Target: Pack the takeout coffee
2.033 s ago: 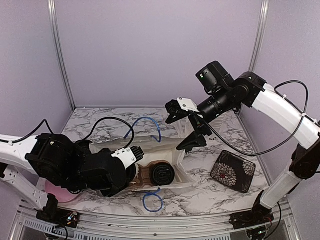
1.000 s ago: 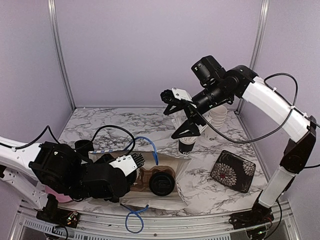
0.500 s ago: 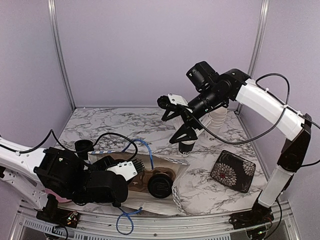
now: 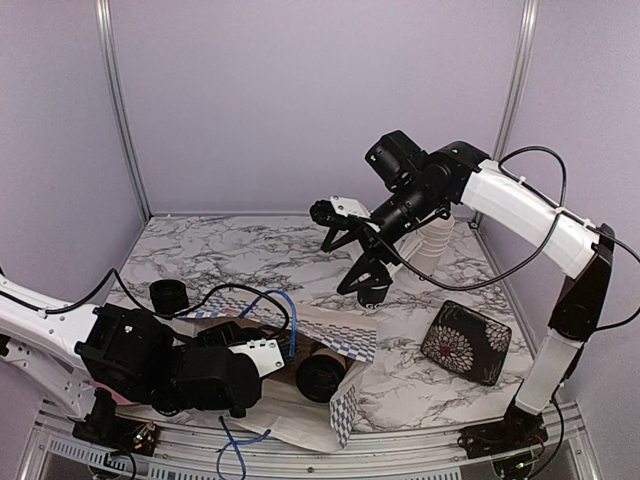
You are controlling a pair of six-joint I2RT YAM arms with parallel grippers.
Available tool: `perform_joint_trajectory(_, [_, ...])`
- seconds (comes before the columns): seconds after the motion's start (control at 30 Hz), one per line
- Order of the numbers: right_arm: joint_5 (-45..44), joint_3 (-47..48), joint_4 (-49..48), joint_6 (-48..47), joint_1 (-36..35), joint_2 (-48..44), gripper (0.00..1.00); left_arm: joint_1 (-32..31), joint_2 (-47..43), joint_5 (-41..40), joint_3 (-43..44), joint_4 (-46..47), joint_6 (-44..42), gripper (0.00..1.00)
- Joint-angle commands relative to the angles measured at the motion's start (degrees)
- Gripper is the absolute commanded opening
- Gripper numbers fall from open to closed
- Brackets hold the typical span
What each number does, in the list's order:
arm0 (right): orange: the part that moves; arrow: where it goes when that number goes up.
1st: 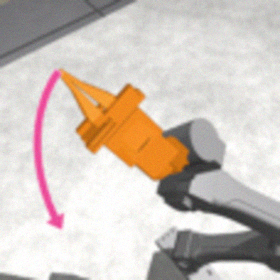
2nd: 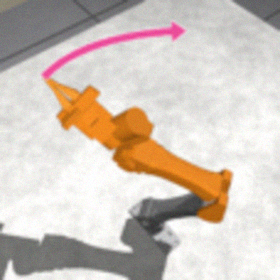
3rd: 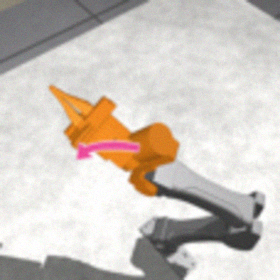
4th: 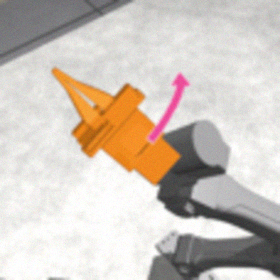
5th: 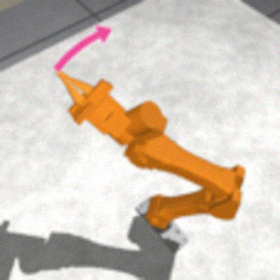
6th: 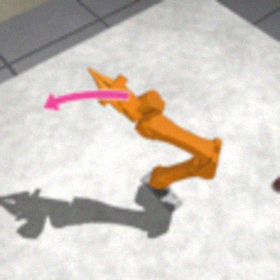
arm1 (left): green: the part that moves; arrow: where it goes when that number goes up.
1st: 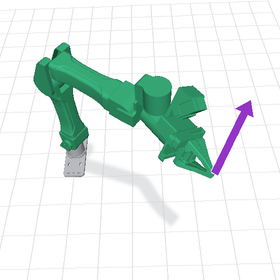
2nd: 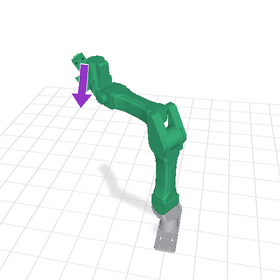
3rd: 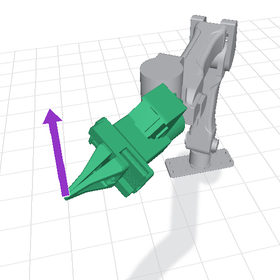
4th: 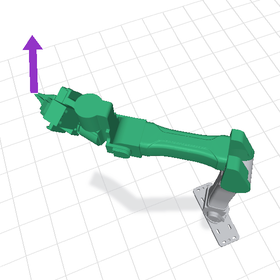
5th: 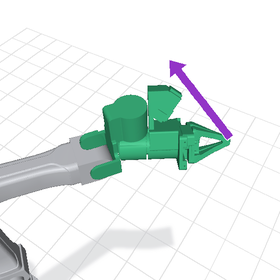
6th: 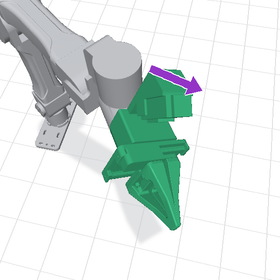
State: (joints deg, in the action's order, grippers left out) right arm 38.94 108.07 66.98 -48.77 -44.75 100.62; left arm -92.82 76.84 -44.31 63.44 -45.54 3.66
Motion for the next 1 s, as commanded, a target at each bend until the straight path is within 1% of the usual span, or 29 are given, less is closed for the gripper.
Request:
perform_joint_trajectory(0.0, [1.1,0.9,0.9,-1.0,-0.1,-0.4,0.99,-0.5,0.2,0.7,-0.2,1.8,-1.9,0.46])
perform_joint_trajectory(0.1, [1.0,1.0,1.0,-1.0,0.0,-0.2,0.99,-0.5,0.6,0.7,0.0,2.5,-3.2,0.46])
perform_joint_trajectory(0.33, [0.1,1.0,0.2,-0.5,-0.1,0.3,0.99,-0.4,0.8,3.4,-0.7,3.6,-7.5,0.45])
perform_joint_trajectory(0.57, [-3.8,1.9,-2.3,2.6,0.0,1.9,0.99,0.3,1.1,3.9,-1.8,3.7,-8.4,0.43])
perform_joint_trajectory(0.97, [-3.9,2.6,-2.2,2.9,0.0,3.2,0.99,2.4,1.6,3.9,-3.7,6.7,-11.0,0.43])
